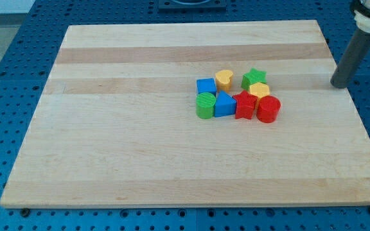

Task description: Push the red circle into the hexagon

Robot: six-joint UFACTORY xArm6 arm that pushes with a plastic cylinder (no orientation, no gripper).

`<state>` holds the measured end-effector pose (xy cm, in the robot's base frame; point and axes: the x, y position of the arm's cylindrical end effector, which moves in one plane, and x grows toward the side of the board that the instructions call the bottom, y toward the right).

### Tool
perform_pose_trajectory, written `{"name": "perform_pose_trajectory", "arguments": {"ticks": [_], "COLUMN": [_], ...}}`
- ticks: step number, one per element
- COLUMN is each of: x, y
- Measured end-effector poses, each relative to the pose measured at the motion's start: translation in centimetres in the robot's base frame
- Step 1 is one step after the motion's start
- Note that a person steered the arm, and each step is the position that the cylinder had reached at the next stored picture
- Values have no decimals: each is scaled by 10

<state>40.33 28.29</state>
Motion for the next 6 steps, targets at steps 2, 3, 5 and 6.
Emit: {"name": "perform_pose_trajectory", "arguments": {"ticks": [2,3,5,6], "x": [49,74,100,100], "y": [6,-1,-116,-134]}}
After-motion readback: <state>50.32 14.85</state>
